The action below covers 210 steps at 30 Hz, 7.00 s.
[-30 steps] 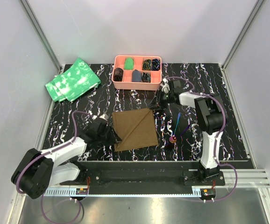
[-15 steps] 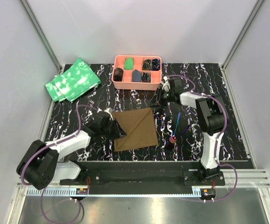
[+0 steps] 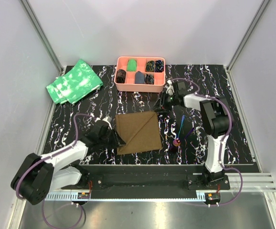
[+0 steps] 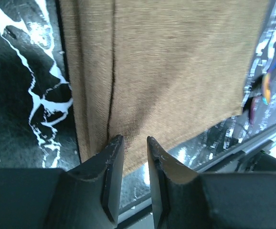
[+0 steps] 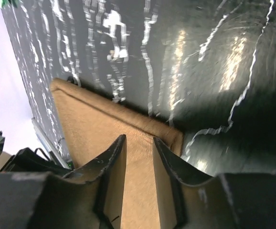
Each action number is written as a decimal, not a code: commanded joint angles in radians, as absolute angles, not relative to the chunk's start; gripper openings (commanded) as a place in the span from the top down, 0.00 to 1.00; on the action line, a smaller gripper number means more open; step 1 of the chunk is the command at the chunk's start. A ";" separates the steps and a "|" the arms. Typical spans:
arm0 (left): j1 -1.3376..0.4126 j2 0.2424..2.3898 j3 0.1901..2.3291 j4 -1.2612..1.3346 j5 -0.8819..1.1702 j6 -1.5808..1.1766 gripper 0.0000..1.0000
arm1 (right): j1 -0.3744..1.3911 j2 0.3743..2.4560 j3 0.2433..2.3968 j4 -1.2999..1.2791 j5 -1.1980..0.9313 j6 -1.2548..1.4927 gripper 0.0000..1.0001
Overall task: Fold the napkin into a case and place the utensils inside
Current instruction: Smooth out the upper triangle-folded napkin at the center of the board, then move the upper triangle-folded napkin to the center of the board, then pick up the upper triangle-folded napkin from the center of the board.
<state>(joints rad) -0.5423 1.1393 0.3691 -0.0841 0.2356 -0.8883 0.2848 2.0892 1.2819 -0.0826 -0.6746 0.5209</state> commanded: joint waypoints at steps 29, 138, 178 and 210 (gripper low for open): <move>-0.529 1.020 0.235 -0.057 0.241 -0.922 0.71 | 0.584 1.988 0.965 0.425 -0.831 0.848 0.65; -0.218 1.361 0.692 -0.121 0.268 -0.732 0.40 | 0.816 1.701 1.161 -0.439 -0.143 0.389 0.53; -0.069 1.085 0.621 -0.302 0.298 -0.782 0.34 | 1.160 2.026 1.494 -0.690 0.090 0.377 0.50; -0.126 1.380 0.594 -0.029 0.482 -0.939 0.22 | 1.210 2.019 1.490 -0.704 0.262 0.374 1.00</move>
<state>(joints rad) -0.0776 1.3235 0.5659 -0.1677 0.4210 -0.8787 1.2110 2.0651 1.5013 -0.7273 0.2466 0.3668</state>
